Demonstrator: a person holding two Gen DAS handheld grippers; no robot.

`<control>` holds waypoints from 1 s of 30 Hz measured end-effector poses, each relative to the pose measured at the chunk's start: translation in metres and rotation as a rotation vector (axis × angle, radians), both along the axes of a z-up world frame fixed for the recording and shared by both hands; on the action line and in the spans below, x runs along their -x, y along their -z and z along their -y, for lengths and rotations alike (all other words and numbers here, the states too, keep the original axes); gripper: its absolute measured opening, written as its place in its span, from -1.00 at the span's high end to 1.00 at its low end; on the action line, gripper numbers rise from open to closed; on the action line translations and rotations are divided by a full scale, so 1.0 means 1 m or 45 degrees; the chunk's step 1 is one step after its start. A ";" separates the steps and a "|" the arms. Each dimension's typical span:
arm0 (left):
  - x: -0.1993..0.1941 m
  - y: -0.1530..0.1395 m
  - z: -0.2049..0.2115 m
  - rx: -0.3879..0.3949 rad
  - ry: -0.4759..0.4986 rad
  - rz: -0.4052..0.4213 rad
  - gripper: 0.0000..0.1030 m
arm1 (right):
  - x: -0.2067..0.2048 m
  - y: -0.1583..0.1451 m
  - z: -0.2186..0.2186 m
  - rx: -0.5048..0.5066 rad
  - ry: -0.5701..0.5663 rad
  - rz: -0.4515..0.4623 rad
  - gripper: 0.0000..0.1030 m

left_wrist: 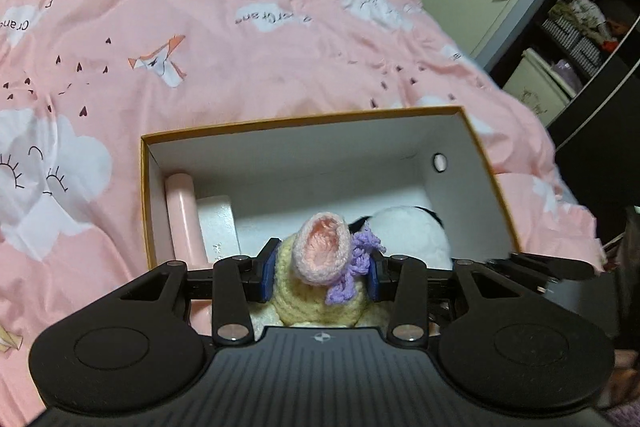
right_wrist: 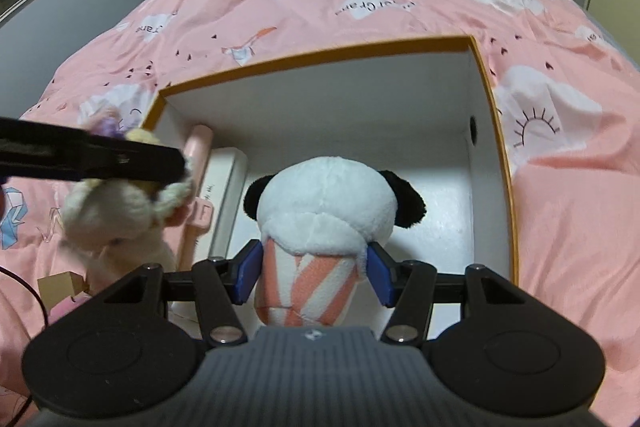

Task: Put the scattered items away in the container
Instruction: 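Lower the panda plush into the box with the right tool while the left tool lowers the doll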

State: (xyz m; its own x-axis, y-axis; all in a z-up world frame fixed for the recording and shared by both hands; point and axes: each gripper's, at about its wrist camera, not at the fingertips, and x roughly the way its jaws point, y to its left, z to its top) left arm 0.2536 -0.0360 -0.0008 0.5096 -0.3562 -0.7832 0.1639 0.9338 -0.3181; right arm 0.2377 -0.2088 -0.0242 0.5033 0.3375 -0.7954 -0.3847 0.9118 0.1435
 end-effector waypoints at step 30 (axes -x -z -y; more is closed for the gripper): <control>-0.013 0.045 -0.010 0.005 -0.007 -0.126 -0.22 | -0.009 0.025 -0.014 0.077 -0.093 -0.077 -0.23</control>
